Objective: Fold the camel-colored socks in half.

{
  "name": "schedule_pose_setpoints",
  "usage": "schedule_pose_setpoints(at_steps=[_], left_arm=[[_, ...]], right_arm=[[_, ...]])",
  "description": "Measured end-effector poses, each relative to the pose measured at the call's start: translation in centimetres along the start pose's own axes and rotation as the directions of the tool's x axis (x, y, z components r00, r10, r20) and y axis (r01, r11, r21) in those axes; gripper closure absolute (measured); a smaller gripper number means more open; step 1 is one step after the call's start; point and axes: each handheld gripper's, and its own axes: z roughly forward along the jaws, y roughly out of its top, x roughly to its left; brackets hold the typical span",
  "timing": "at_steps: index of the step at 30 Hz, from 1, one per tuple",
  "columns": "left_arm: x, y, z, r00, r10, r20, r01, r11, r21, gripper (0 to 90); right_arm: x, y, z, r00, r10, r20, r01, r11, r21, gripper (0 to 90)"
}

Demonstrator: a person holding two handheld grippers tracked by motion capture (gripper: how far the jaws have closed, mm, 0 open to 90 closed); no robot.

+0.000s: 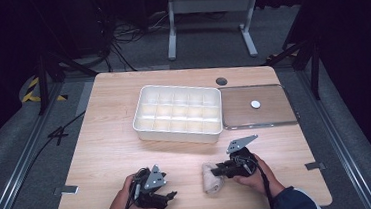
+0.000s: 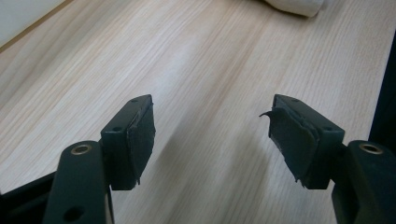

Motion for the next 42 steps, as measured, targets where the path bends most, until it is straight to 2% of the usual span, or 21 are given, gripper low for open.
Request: schedule_pose_setpoints(at_steps=[4,8,10,12,16,21,25,27,29,32,35,38,42], left_arm=[[-0.2,0.1,0.4,0.9999,0.014,0.002,-0.014,0.9996,0.022,31.9],[0.1,0.0,0.3,1.0,0.001,-0.001,-0.001,0.9998,0.017,32.1],[0.2,0.0,0.1,1.0,-0.003,-0.005,0.003,1.0,0.009,32.0],[0.5,-0.1,-0.2,0.9997,-0.014,-0.022,0.014,0.9999,0.005,32.0],[1.4,-0.7,-0.9,0.9979,-0.048,-0.043,0.048,0.9988,-0.003,31.8],[2.9,-2.0,-1.7,0.9931,-0.099,-0.063,0.1,0.995,0.006,28.5],[4.2,-3.7,-2.4,0.9863,-0.154,-0.058,0.158,0.9861,0.053,20.8],[4.6,-4.5,-2.8,0.9853,-0.159,-0.063,0.161,0.9863,0.032,19.7],[5.0,-5.1,-3.1,0.9808,-0.182,-0.071,0.183,0.983,0.013,19.6],[5.4,-5.6,-3.0,0.9809,-0.16,-0.11,0.16,0.9871,-0.01,16.9],[5.7,-5.8,-2.7,0.979,-0.169,-0.114,0.166,0.9853,-0.041,11.7],[5.7,-5.7,-2.6,0.9789,-0.171,-0.112,0.168,0.9851,-0.038,10.0],[5.7,-5.7,-2.5,0.9782,-0.177,-0.109,0.173,0.984,-0.04,9.6]], right_arm=[[0.5,0.2,-0.2,0.9993,-0.025,0.028,0.025,1.0,-0.001,79.4],[0.9,0.4,-0.9,0.9973,-0.049,0.054,0.051,0.998,-0.036,79.8],[0.9,0.5,-1.1,0.9975,-0.045,0.054,0.047,0.998,-0.041,79.9],[1.1,0.7,-1.5,0.9957,-0.061,0.069,0.065,0.996,-0.056,79.9],[1.3,0.9,-2.0,0.9923,-0.074,0.099,0.082,0.993,-0.082,80.1],[1.4,1.0,-2.4,0.9901,-0.087,0.11,0.098,0.99,-0.101,80.3],[1.5,1.2,-2.8,0.9879,-0.096,0.122,0.11,0.987,-0.116,80.3],[1.6,1.3,-3.0,0.9866,-0.097,0.132,0.114,0.985,-0.129,80.3],[1.6,1.3,-3.2,0.9851,-0.101,0.139,0.12,0.984,-0.134,80.3],[1.5,1.5,-3.6,0.9828,-0.105,0.152,0.127,0.981,-0.147,80.3],[1.4,1.6,-4.0,0.9808,-0.107,0.163,0.133,0.978,-0.16,80.3],[1.4,1.7,-4.5,0.9778,-0.111,0.178,0.142,0.975,-0.172,80.3],[1.2,1.8,-5.0,0.978,-0.103,0.181,0.138,0.971,-0.193,80.3]])
